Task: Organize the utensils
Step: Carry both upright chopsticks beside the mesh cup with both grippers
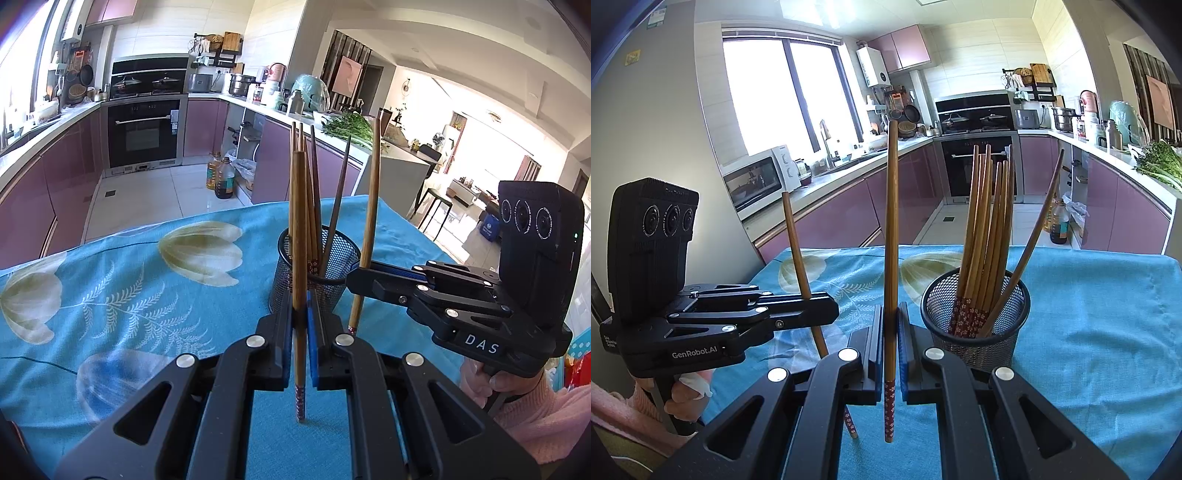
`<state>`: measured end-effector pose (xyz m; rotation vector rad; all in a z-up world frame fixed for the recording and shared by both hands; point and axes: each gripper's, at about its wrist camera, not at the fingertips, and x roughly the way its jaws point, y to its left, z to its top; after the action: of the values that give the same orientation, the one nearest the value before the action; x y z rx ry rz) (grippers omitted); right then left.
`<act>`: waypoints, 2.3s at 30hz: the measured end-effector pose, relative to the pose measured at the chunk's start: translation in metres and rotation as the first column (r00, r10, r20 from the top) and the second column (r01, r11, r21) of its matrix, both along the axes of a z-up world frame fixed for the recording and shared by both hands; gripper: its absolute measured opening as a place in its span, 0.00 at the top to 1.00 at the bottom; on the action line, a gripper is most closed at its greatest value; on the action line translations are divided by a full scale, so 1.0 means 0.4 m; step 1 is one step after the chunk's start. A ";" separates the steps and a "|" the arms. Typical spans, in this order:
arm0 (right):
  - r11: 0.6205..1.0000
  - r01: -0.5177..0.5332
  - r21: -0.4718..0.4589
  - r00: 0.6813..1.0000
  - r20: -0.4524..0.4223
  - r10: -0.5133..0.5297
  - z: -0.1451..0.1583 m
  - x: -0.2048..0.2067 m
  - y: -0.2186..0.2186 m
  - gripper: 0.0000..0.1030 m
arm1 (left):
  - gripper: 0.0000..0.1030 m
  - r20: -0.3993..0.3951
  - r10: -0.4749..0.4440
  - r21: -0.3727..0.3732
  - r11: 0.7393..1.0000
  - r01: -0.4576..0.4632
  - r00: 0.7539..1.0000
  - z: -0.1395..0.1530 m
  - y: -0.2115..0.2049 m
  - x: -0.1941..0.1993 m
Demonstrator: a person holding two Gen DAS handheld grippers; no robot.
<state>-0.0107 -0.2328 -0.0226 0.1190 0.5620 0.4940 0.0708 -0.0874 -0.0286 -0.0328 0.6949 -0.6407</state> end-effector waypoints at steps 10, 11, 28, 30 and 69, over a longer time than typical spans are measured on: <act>1.000 0.002 0.002 1.000 0.012 -0.002 0.018 -0.001 0.011 0.94 | 0.93 0.007 -0.008 -0.001 1.000 0.008 1.000 0.009 -0.003 0.000; 1.000 0.001 0.003 1.000 0.013 -0.002 0.019 0.000 0.011 0.94 | 0.93 0.008 -0.008 -0.001 1.000 0.008 1.000 0.011 -0.003 -0.001; 1.000 0.003 0.009 1.000 0.022 -0.003 0.028 0.008 0.013 0.94 | 0.93 0.016 -0.015 -0.003 1.000 0.016 1.000 0.022 -0.003 -0.009; 1.000 0.003 0.009 1.000 0.023 -0.003 0.029 0.009 0.014 0.94 | 0.93 0.014 -0.019 -0.004 1.000 0.019 1.000 0.023 -0.005 -0.009; 1.000 0.015 0.013 0.999 0.049 -0.016 0.043 0.010 0.025 0.94 | 0.93 0.039 -0.029 -0.002 1.000 0.029 0.999 0.052 -0.010 -0.012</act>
<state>-0.0068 -0.2226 -0.0056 0.1227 0.5098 0.4839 0.0662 -0.0913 -0.0077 -0.0130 0.6577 -0.6686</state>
